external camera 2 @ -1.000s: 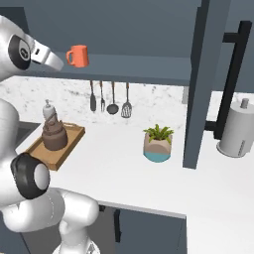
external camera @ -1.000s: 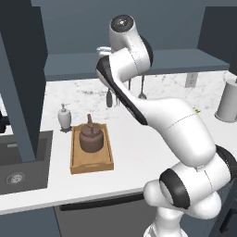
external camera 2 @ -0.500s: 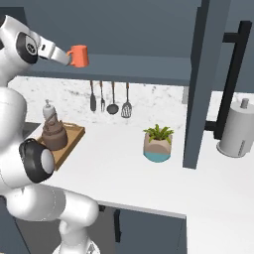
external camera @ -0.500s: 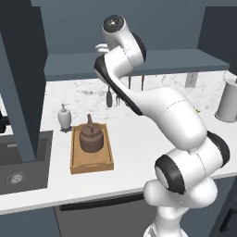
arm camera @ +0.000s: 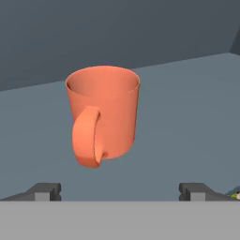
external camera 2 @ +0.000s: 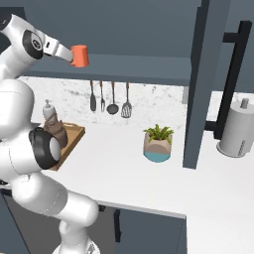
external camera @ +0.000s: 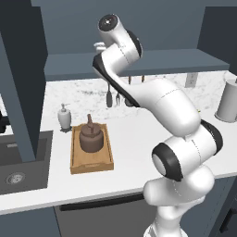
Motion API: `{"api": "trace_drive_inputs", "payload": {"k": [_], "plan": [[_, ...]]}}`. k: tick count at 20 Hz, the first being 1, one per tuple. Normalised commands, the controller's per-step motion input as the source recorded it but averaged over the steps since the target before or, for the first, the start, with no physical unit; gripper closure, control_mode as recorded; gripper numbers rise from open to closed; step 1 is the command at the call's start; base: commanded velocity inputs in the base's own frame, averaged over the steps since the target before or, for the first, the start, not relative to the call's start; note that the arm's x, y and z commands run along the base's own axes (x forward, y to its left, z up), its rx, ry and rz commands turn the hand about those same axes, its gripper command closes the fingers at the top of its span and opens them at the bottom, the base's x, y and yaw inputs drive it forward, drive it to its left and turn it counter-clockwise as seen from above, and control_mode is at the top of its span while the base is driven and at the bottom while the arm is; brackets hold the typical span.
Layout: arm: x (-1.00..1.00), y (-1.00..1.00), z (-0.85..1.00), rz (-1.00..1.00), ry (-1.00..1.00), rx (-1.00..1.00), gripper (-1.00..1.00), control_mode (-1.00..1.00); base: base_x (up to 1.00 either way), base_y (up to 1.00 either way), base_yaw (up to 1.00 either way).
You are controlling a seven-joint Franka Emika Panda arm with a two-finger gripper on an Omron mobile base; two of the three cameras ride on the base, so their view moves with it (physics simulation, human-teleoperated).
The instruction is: Pick the kettle from the counter and place it on the tray. Then pick the mug from the cabinet and place it on the tray. Then close the cabinet doors.
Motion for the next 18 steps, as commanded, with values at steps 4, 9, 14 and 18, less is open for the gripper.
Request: {"api": "trace_drive_inputs", "payload": {"k": [4, 9, 14, 18], "plan": [[0.29, 0.01, 0.00, -0.02, 0.00, 0.00, -1.00, -1.00, 0.00, 0.00, 0.00], [0.23, 0.03, 0.00, -0.01, 0.00, 0.00, -1.00, -1.00, 0.00, 0.00, 0.00], [0.18, 0.01, 0.00, -0.04, 0.00, 0.00, -1.00, -1.00, 0.00, 0.00, 0.00], [0.12, 0.00, 0.00, -0.04, 0.00, 0.00, -1.00, -1.00, 0.00, 0.00, 0.00]]}}
